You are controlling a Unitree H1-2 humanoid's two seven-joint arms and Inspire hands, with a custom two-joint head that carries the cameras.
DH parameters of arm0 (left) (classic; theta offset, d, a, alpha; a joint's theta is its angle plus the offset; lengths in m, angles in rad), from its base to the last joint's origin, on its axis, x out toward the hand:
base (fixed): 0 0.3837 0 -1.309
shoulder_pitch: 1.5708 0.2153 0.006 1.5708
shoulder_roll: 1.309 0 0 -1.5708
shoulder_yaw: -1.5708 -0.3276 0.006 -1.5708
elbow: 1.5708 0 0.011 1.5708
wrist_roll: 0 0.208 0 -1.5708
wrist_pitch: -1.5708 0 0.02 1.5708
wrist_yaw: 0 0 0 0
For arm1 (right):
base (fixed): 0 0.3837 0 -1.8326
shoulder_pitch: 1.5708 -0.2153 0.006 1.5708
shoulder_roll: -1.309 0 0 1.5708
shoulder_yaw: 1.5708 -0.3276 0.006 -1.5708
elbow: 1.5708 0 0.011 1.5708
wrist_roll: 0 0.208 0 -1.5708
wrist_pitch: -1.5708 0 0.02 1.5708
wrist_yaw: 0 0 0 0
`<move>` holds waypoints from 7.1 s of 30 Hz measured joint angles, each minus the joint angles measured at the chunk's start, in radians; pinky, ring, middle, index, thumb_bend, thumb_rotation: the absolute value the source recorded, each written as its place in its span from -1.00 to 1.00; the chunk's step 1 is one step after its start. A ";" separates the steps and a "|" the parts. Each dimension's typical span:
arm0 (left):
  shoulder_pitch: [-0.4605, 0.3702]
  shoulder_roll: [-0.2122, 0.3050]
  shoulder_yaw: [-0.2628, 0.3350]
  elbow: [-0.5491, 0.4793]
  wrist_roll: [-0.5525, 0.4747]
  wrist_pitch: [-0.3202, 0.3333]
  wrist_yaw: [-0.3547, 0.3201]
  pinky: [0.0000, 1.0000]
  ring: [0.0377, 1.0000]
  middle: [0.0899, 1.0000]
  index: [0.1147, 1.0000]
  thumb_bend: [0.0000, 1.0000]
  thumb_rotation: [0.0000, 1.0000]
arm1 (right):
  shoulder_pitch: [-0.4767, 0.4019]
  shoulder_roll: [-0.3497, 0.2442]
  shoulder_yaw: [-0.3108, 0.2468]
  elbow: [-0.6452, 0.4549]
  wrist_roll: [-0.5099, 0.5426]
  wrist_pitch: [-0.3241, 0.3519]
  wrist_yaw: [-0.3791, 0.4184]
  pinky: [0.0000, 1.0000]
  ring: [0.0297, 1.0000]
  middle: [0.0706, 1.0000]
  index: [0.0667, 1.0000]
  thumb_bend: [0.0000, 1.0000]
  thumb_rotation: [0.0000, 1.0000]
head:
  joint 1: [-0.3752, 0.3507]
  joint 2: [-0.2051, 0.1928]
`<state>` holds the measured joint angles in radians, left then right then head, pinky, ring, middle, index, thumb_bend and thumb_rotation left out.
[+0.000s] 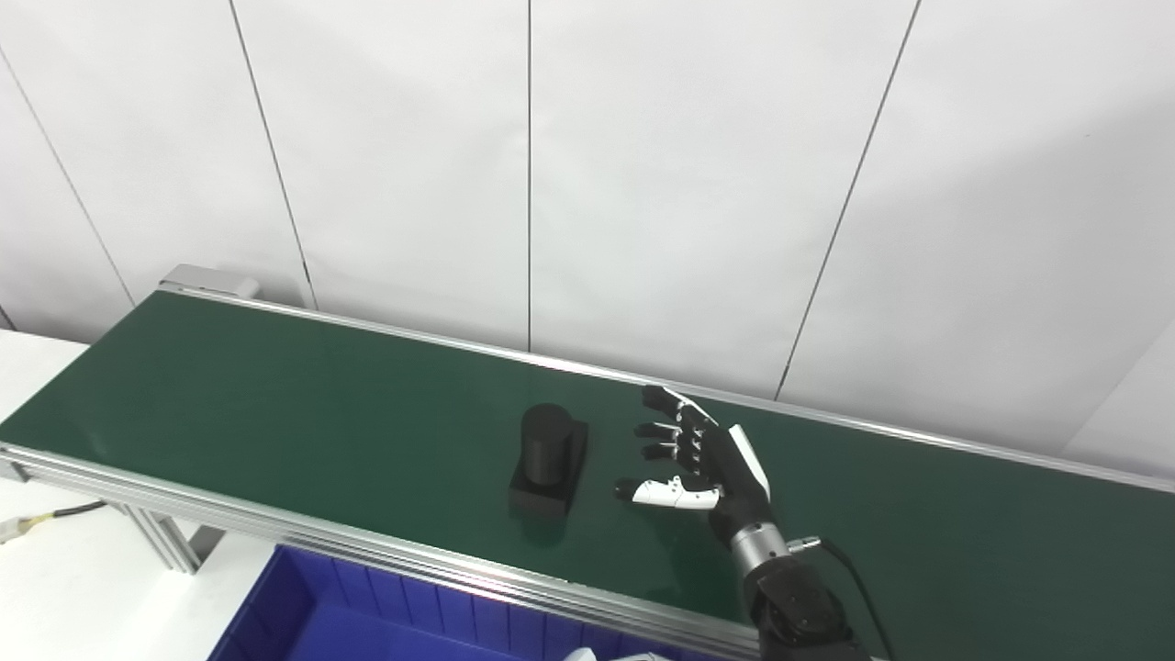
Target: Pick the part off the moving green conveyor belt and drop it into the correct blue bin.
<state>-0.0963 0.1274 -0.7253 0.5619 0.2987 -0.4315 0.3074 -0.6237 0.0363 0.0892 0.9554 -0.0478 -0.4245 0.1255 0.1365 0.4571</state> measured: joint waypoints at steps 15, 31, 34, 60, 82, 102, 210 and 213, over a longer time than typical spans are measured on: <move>0.016 -0.006 -0.009 -0.049 0.032 0.000 0.008 0.20 0.42 0.52 0.44 1.00 -0.77 | -0.029 -0.032 0.033 0.090 -0.043 0.000 -0.074 0.31 0.48 0.76 0.68 0.99 -0.71 | 0.005 0.014; 0.019 -0.008 -0.009 -0.061 0.043 0.000 0.009 0.22 0.44 0.52 0.43 1.00 -0.77 | -0.059 -0.054 0.090 0.101 -0.086 0.000 -0.127 0.24 0.46 0.74 0.64 1.00 -0.66 | 0.003 0.021; 0.019 -0.008 -0.008 -0.061 0.048 0.000 0.009 0.22 0.44 0.52 0.43 1.00 -0.77 | -0.059 -0.058 0.112 0.072 -0.097 0.000 -0.140 0.25 0.46 0.73 0.63 1.00 -0.63 | 0.002 0.023; 0.022 -0.008 -0.005 -0.063 0.049 0.000 0.009 0.21 0.43 0.52 0.44 1.00 -0.73 | -0.023 -0.074 0.145 -0.006 -0.108 0.000 -0.155 0.23 0.45 0.66 0.61 1.00 -0.68 | -0.011 0.032; 0.027 -0.005 -0.006 -0.069 0.047 0.000 0.009 0.25 0.44 0.53 0.44 1.00 -0.77 | -0.023 -0.078 0.131 0.021 -0.109 -0.010 -0.221 -0.43 -0.26 -0.10 -0.03 0.03 -1.00 | -0.023 0.037; 0.027 -0.009 -0.008 -0.069 0.025 0.000 0.005 0.28 0.48 0.57 0.48 1.00 -0.76 | 0.155 -0.162 0.098 -0.529 -0.083 0.038 -0.065 -0.29 -0.18 -0.13 -0.06 0.04 -1.00 | -0.072 0.060; 0.140 0.068 0.418 -0.386 -0.104 -0.004 -0.432 0.41 0.54 0.55 0.46 0.98 -0.69 | 0.935 -0.294 -0.241 -0.822 -0.103 0.129 -0.138 0.11 0.24 0.36 0.35 1.00 -0.55 | -0.660 0.367; 0.140 0.067 0.418 -0.386 -0.104 -0.004 -0.432 0.42 0.55 0.55 0.46 0.98 -0.70 | 0.936 -0.294 -0.239 -0.823 -0.094 0.129 -0.137 0.11 0.24 0.37 0.35 1.00 -0.53 | -0.660 0.367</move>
<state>0.0433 0.1945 -0.3070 0.1757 0.1948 -0.4353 -0.1247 0.3128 -0.2581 -0.1498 0.1320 -0.1420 -0.2953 -0.0115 -0.5231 0.8237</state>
